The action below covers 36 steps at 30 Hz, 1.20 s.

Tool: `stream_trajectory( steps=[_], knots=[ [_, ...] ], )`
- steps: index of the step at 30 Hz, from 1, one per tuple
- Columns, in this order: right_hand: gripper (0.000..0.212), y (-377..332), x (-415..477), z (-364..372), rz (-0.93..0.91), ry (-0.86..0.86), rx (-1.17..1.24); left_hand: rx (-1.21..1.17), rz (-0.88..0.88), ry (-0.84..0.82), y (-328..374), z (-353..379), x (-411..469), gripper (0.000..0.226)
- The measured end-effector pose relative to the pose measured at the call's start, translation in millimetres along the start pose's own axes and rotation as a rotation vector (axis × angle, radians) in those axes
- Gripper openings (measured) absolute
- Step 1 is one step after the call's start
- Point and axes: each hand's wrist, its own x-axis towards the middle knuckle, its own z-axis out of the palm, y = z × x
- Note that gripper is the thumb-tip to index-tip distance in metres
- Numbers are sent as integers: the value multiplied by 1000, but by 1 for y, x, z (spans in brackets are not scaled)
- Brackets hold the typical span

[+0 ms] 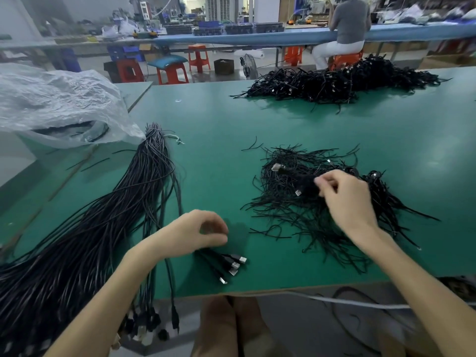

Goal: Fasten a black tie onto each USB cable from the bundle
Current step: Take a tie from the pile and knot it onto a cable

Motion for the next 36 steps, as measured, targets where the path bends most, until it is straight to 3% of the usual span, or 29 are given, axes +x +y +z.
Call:
stream_trajectory(
  steps=[3, 10, 13, 19, 25, 28, 31, 33, 34, 36],
  knots=[
    [24, 26, 14, -11, 143, 85, -88, 92, -26, -126, -7, 1, -8, 26],
    [28, 40, 15, -11, 177, 114, -127, 170, -6, -82, -7, -3, -12, 24],
    [31, 38, 14, -9, 132, 82, -171, 160, 3, -10, -7, -4, -13, 20],
    [40, 13, -6, -6, -83, 93, -484, -13, 125, 326, 8, 1, -11, 24],
    [50, -35, -31, 13, -227, -37, -561, -122, 219, 404, 48, 12, -9, 27],
    [59, -45, -41, 24, -281, -79, -557, -306, 268, 421, 63, 14, -17, 20],
    [62, -50, -53, 29, -384, -106, -439, -488, 386, 387, 76, 13, -28, 13],
    [48, -57, -61, 35, -451, -201, -244, -586, 449, 342, 84, 13, -31, 9],
    [38, -62, -65, 40, -400, -320, -43, -640, 462, 320, 87, 14, -31, 8],
    [24, -81, -74, 50, -142, -591, 583, -747, 465, 294, 95, 19, -31, 9]
  ],
)
